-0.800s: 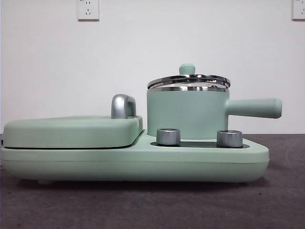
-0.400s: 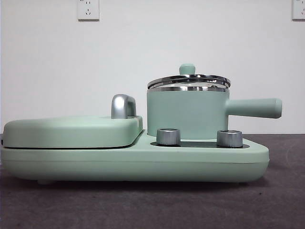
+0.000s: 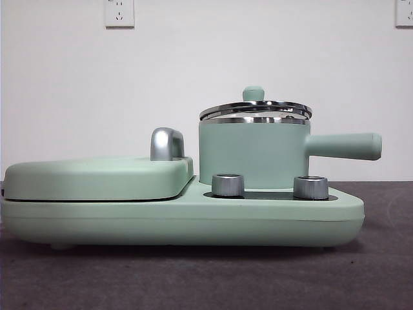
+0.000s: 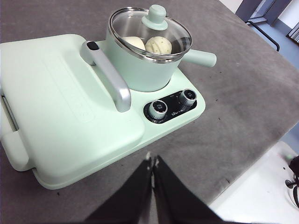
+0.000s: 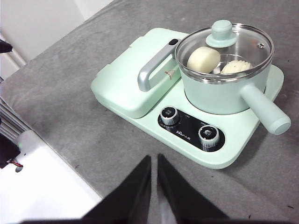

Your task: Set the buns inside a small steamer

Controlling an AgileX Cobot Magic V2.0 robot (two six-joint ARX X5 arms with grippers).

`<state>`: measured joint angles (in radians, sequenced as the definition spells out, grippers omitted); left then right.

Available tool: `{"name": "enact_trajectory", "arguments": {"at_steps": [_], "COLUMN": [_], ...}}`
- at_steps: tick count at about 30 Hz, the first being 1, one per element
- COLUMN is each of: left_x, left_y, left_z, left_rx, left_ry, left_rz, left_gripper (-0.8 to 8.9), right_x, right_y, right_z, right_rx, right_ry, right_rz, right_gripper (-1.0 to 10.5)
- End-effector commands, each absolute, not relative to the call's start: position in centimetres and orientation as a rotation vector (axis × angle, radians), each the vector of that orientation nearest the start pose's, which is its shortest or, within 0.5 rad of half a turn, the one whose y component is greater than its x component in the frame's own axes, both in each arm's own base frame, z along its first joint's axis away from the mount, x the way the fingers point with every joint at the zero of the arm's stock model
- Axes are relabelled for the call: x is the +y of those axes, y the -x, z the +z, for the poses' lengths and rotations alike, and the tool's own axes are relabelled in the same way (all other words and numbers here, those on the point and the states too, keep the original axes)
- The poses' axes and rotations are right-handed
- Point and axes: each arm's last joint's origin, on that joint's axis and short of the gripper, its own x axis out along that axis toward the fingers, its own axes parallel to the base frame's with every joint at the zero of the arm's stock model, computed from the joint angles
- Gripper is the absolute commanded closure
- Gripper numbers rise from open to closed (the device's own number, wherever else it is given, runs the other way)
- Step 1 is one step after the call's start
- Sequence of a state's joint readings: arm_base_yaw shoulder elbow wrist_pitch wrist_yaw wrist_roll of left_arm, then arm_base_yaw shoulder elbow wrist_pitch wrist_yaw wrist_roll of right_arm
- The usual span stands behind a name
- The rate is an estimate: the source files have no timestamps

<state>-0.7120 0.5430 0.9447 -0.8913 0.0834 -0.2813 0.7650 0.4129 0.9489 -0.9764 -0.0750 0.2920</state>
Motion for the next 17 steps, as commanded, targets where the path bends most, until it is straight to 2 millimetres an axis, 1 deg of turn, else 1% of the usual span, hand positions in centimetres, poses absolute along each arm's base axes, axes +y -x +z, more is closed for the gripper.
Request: {"name": "enact_trajectory", "arguments": {"at_steps": [1, 6, 9, 12, 17], "left_x": [-5.6, -5.4, -5.0, -4.8, -4.0], "left_y": [-6.0, -6.0, -6.3, -6.9, -8.1], "left_z": [34.9, 34.9, 34.7, 33.5, 30.0], "left_rx": [0.568, 0.553, 0.542, 0.484, 0.293], "left_ry": [0.112, 0.119, 0.136, 0.167, 0.185], "left_rz": [-0.713, -0.695, -0.644, -0.590, -0.482], "left_gripper": [8.07, 8.07, 8.07, 8.07, 8.07], "right_x": [3.3, 3.3, 3.3, 3.3, 3.3], "right_y": [-3.1, -3.1, -3.1, -3.1, -3.1], "right_z": [34.7, 34.8, 34.8, 34.8, 34.8], "right_rx": [0.526, 0.526, 0.526, 0.526, 0.525], "right_ry": [-0.112, -0.112, -0.112, -0.112, -0.113], "right_rz": [0.764, 0.764, 0.764, 0.764, 0.765], "right_gripper": [9.3, 9.3, 9.3, 9.3, 9.3]}}
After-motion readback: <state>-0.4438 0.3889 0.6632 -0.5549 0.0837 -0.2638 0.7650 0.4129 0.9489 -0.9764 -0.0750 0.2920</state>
